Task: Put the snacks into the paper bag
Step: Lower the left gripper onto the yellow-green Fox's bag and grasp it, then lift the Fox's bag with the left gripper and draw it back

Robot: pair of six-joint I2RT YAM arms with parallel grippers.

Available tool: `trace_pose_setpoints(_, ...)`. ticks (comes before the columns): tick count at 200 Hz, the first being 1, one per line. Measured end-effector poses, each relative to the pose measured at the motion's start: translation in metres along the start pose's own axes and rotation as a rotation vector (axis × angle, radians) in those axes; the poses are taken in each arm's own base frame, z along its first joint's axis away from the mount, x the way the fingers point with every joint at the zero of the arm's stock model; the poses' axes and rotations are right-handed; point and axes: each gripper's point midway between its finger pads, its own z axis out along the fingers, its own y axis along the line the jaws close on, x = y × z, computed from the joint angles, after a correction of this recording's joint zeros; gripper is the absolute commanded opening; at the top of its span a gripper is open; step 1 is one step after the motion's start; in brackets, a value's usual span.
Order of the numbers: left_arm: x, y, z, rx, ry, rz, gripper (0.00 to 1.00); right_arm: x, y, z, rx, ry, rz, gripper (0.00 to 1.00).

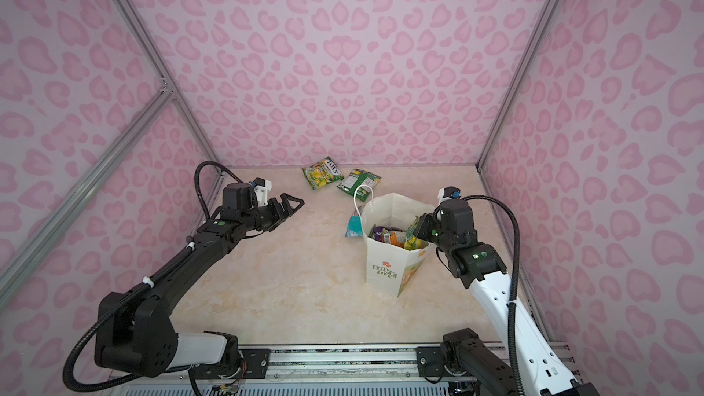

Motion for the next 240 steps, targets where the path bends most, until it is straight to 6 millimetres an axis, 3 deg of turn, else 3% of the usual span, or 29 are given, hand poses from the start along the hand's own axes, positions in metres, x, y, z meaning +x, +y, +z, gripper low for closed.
trace_pose_setpoints(35, -0.022, 0.022, 0.043, 0.007, 0.015, -0.003, 0.99, -0.002, -0.002, -0.001, 0.018, -0.004, -0.009, 0.00)
trace_pose_setpoints(61, -0.053, 0.044, 0.079, 0.006, -0.001, -0.018, 1.00, -0.007, -0.008, -0.004, 0.047, -0.019, -0.014, 0.00)
trace_pose_setpoints(117, -0.107, 0.105, 0.154, -0.005, -0.019, -0.100, 0.96, -0.014, -0.011, -0.006, 0.072, -0.027, -0.034, 0.00)
trace_pose_setpoints(166, -0.135, 0.117, 0.194, 0.023, -0.036, -0.110, 0.87, -0.015, -0.010, -0.006, 0.072, -0.027, -0.041, 0.00)
trace_pose_setpoints(240, -0.155, 0.134, 0.233, 0.054, -0.041, -0.194, 0.71, -0.016, -0.011, -0.008, 0.077, -0.034, -0.043, 0.00)
